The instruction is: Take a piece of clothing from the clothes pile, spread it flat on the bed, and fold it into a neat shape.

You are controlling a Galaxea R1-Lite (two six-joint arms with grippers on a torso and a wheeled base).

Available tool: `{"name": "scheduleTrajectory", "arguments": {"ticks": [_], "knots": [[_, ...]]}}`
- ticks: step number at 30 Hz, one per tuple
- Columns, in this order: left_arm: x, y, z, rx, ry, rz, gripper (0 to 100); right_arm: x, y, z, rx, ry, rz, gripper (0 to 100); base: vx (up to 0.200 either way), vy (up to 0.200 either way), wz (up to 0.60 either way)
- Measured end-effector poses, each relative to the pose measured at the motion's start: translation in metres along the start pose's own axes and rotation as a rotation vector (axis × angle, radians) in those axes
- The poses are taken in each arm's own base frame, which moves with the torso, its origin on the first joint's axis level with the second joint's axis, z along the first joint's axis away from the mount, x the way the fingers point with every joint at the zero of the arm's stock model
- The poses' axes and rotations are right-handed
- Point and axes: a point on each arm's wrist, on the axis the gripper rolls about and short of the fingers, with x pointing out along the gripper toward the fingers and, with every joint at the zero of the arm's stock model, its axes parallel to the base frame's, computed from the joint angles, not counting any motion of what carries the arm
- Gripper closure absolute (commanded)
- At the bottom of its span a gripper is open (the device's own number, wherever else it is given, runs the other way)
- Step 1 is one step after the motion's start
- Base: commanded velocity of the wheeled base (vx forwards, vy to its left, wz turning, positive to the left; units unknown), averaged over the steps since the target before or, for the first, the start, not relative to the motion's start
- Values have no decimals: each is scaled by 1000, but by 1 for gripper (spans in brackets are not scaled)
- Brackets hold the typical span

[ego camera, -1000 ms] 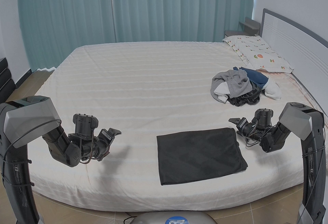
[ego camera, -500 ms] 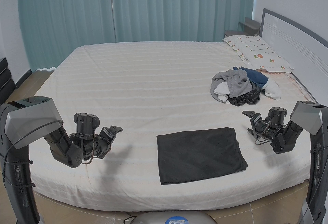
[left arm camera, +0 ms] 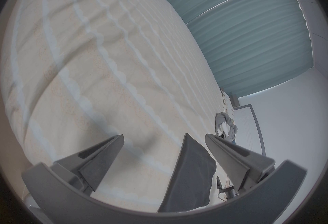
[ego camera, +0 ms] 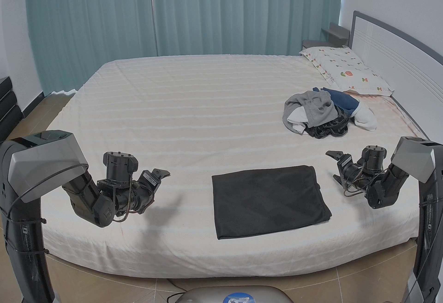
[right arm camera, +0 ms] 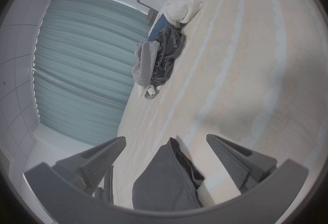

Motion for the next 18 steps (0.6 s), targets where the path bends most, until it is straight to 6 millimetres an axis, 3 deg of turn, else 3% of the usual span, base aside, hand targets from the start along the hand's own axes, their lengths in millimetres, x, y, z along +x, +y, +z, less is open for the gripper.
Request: {"name": "scheduleTrajectory", "arguments": {"ticks": [18], "knots": [[4,-7,-1,3,1,-22,0,0,1,0,-5,-4,6,0,0,-200,0]]}}
